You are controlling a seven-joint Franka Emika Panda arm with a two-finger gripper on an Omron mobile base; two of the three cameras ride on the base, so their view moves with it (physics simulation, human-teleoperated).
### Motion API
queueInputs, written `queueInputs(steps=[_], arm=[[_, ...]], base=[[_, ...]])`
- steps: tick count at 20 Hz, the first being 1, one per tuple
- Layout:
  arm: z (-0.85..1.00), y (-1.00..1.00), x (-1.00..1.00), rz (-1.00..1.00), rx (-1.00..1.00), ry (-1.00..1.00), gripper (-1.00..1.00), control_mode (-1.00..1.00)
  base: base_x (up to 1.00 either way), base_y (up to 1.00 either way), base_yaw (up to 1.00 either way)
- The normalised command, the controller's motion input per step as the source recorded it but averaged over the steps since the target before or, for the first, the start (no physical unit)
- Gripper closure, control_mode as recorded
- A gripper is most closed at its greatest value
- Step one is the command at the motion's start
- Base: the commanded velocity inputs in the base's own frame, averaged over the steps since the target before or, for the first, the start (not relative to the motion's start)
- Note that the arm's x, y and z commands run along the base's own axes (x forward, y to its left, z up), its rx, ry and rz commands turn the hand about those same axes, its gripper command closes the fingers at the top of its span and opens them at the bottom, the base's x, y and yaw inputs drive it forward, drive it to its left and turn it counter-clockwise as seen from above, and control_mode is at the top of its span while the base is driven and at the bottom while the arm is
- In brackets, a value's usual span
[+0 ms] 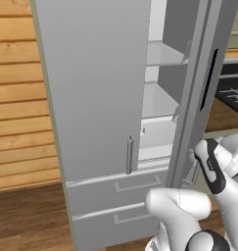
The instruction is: Take the strawberry from the fridge and place it on top of the pancake, located on the dining counter.
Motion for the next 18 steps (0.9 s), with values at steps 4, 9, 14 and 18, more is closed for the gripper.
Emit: queueInputs(steps=[4,9,14,18], arm=[[0.90,-0.14,-0.04,0.00,-0.15,0.00,-1.00,-1.00],[0.81,0.08,-0.69,0.00,-0.09,0.00,-1.00,-1.00],[0.57,0.63,-0.54,-0.05,-0.22,0.06,-1.00,-1.00],[0.70,1.00,-0.53,-0.02,-0.54,-0.02,-1.00,-1.00]], base=[[0.00,0.00,0.00],[0.00,0.00,0.00],[0.00,0.00,0.00],[0.00,0.00,0.00]])
